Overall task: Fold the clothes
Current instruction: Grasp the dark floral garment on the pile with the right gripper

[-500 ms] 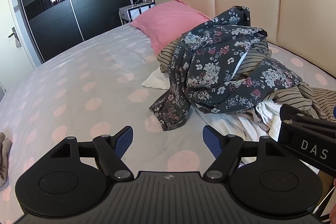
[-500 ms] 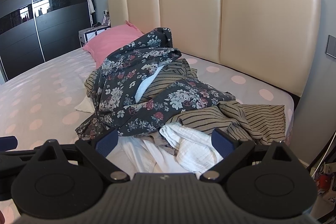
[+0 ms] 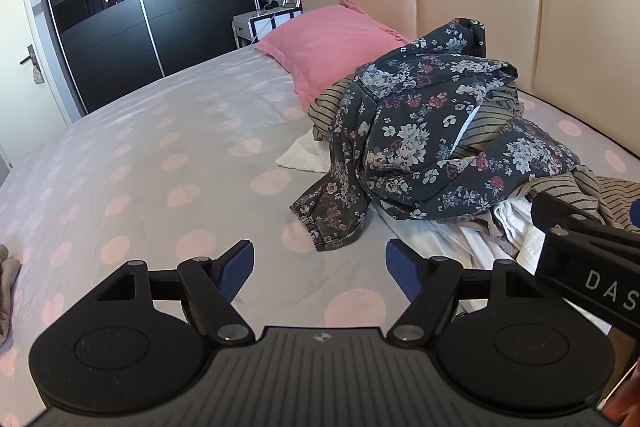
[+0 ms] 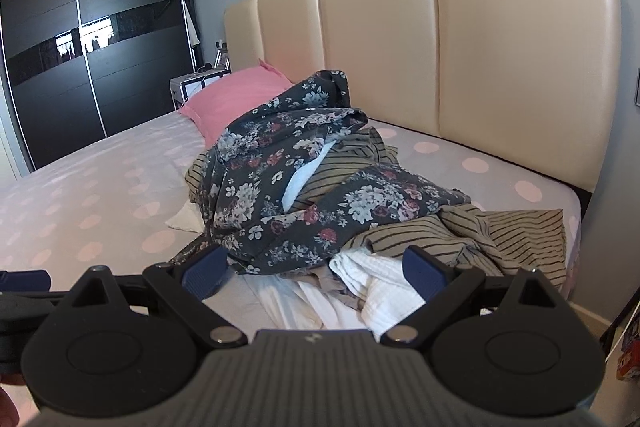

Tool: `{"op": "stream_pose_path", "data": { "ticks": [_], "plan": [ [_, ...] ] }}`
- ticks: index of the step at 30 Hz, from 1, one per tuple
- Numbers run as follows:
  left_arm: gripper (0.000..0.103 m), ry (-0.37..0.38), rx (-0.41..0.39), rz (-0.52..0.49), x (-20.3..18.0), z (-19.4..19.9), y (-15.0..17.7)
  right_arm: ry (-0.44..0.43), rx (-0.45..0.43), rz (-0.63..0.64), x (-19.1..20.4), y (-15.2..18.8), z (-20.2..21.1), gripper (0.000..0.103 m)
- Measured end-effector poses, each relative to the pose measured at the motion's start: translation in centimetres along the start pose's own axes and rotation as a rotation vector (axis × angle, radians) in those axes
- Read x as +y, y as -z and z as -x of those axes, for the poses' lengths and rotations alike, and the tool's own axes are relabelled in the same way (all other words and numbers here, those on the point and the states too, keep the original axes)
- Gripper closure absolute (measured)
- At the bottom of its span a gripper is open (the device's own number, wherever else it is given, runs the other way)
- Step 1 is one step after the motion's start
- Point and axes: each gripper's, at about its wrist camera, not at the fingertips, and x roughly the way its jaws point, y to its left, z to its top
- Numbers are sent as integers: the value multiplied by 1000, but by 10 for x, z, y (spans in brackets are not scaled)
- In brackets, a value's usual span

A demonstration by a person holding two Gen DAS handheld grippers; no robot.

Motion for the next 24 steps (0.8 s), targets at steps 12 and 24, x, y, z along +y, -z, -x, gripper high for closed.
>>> {"op": "stream_pose_path", "data": {
  "ticks": [12,24],
  "plan": [
    [36,49,26,40,25,-19,-12,-137,165,-16,12,-15,-41,10],
    [36,26,63,-2,29,-66,-27,-125,220,144,28,-40,-111,18]
  ]
}}
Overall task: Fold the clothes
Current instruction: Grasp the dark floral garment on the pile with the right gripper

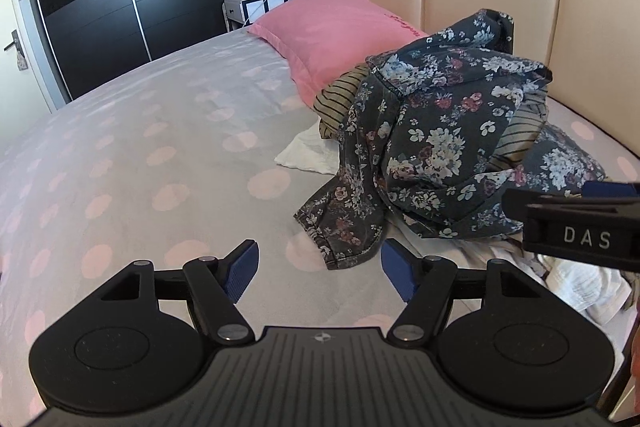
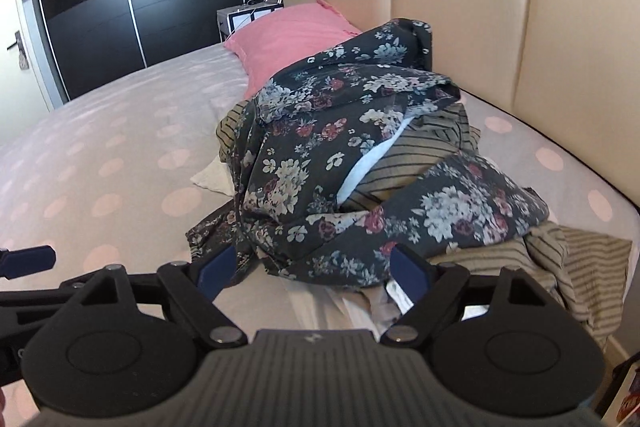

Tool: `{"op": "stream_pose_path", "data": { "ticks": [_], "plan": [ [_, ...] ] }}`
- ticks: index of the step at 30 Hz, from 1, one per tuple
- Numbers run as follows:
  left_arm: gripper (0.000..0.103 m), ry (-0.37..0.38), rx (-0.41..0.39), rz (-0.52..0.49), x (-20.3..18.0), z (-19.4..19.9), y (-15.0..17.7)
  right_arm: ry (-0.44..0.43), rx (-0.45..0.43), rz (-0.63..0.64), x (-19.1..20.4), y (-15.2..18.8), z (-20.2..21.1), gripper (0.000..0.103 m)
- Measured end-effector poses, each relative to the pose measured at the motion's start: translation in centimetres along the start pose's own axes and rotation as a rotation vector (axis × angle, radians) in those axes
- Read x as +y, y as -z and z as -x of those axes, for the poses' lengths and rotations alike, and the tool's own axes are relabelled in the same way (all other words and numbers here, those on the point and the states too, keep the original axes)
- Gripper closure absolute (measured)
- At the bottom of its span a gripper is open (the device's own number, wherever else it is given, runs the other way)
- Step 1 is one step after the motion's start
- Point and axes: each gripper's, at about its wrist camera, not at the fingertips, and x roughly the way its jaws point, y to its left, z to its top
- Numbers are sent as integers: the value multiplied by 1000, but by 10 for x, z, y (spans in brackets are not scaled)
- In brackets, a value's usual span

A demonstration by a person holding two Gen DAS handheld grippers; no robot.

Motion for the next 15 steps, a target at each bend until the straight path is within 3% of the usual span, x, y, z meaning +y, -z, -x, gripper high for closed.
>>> {"op": "stream_pose_path", "data": {
  "ticks": [6,11,13,15],
  "plan": [
    [36,-9,38,-29,-2,-30,1,37,37,28,-5,-8,-49,19],
    [36,-11,82,-25,-1,-56,3,22,78,31,-7,-11,-83,27],
    [36,-9,96,-20,0,-64,4,22,76,54,-4,-11,-90,32],
    [36,-8,105,-18,0,-70,3,35,70,92,1,-11,-97,43]
  ]
}}
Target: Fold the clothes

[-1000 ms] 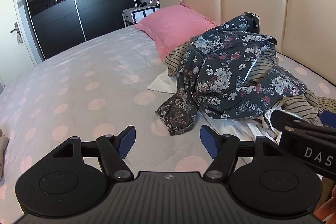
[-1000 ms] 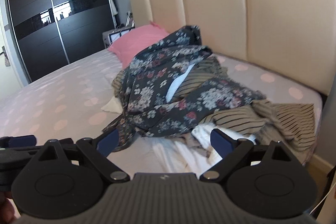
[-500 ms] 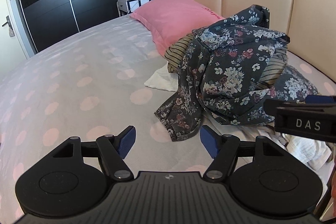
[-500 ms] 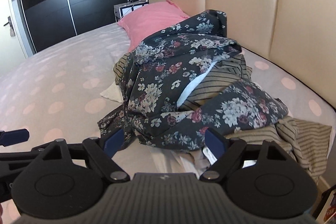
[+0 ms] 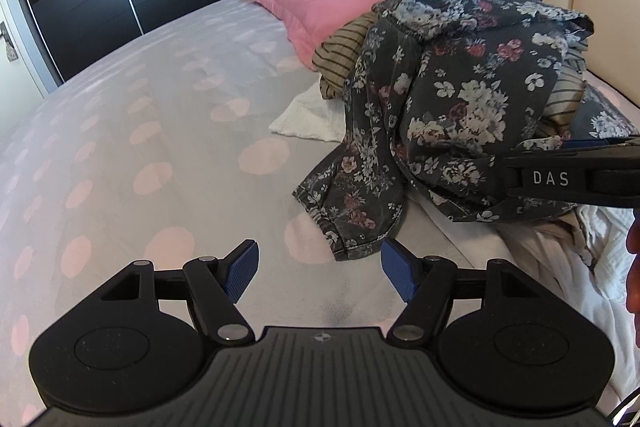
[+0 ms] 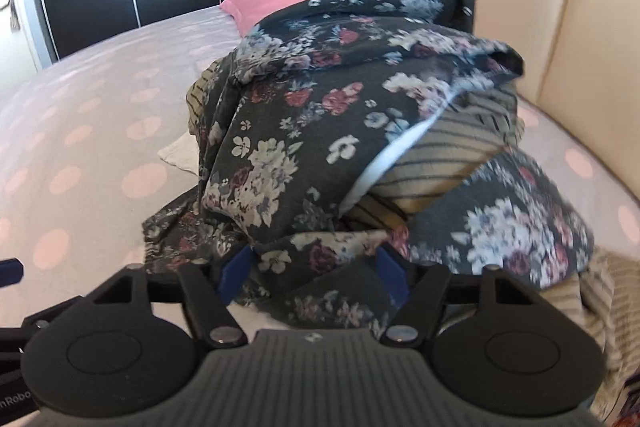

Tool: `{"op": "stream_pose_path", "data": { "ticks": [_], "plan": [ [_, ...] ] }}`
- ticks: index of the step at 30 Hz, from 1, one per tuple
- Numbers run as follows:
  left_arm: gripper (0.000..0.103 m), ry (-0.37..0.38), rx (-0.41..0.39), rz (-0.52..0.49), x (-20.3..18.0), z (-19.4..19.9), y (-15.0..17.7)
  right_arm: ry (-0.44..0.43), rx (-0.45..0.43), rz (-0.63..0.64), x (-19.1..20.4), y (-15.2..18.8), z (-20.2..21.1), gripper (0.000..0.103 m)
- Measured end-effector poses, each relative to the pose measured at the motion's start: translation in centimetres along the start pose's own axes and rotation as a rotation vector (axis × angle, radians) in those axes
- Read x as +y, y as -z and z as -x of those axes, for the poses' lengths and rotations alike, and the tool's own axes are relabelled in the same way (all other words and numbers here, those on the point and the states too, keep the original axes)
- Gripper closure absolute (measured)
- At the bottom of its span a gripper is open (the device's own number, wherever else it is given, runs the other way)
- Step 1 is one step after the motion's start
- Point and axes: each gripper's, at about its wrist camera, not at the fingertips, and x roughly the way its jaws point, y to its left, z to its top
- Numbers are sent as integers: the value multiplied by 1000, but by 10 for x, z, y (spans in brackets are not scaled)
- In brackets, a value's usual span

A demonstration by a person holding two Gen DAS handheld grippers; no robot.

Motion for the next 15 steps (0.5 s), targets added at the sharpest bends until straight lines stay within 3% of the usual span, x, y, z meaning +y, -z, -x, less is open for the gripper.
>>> {"op": "stream_pose_path", "data": {
  "ticks": [2,5,12,15],
  "plan": [
    [36,1,9,2,0,-5,-1,-3,3,15,2,-2,-5,73],
    [36,4,14,2,0,-10,-2,-14,0,4,2,-3,-6,88],
    [36,7,-10,3,3,2,-2,-42,-63,97,20,-6,26,95],
    [36,0,-31,-12,7,16,2,-91,-94,98,25,-8,45,96]
  ]
}}
